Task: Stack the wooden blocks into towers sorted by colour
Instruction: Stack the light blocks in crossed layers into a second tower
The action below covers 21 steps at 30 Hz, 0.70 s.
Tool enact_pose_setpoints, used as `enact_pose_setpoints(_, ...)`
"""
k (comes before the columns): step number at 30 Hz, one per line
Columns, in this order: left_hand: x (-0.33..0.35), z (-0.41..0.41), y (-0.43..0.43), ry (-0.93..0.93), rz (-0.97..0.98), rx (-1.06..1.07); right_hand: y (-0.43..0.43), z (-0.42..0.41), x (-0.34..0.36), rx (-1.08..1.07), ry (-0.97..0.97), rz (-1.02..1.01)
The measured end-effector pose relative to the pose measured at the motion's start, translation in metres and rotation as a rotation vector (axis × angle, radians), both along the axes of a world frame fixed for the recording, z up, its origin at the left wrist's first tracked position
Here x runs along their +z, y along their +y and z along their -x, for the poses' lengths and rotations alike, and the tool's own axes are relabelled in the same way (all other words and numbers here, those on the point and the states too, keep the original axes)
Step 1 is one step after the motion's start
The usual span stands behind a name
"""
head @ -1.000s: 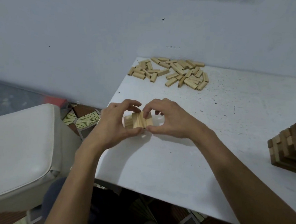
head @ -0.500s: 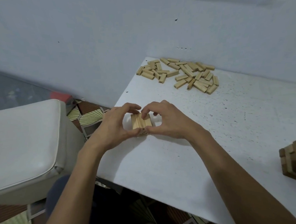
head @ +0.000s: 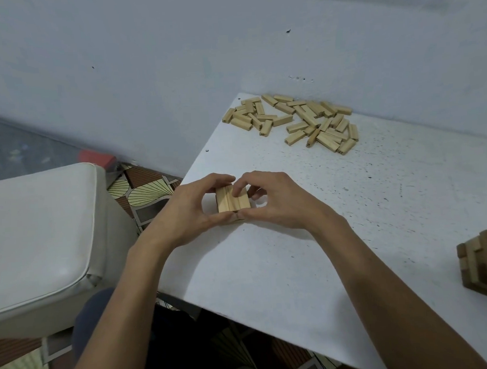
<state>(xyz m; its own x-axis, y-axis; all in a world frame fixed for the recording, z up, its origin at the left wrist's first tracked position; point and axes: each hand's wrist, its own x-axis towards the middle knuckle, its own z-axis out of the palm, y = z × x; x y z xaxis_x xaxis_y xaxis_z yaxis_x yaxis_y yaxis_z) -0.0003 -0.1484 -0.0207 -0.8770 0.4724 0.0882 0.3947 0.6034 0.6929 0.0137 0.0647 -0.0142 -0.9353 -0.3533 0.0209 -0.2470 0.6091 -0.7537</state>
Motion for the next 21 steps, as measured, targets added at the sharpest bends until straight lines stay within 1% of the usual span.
enact_pose_setpoints(9, 0.006, 0.004, 0.004, 0.014, 0.014, -0.032, 0.011, 0.0, 0.008, -0.011, 0.058, -0.057)
enact_pose_setpoints(15, 0.013, 0.039, 0.025, 0.007, -0.047, -0.014, 0.03, 0.024, 0.012, -0.182, 0.109, -0.06)
enact_pose_setpoints(17, 0.013, 0.058, 0.035, 0.042, -0.031, -0.013, 0.034, 0.042, 0.011, -0.232, 0.15, -0.119)
enact_pose_setpoints(21, 0.002, 0.105, 0.051, 0.153, 0.11, -0.018, 0.037, 0.08, 0.003, -0.279, 0.205, -0.28)
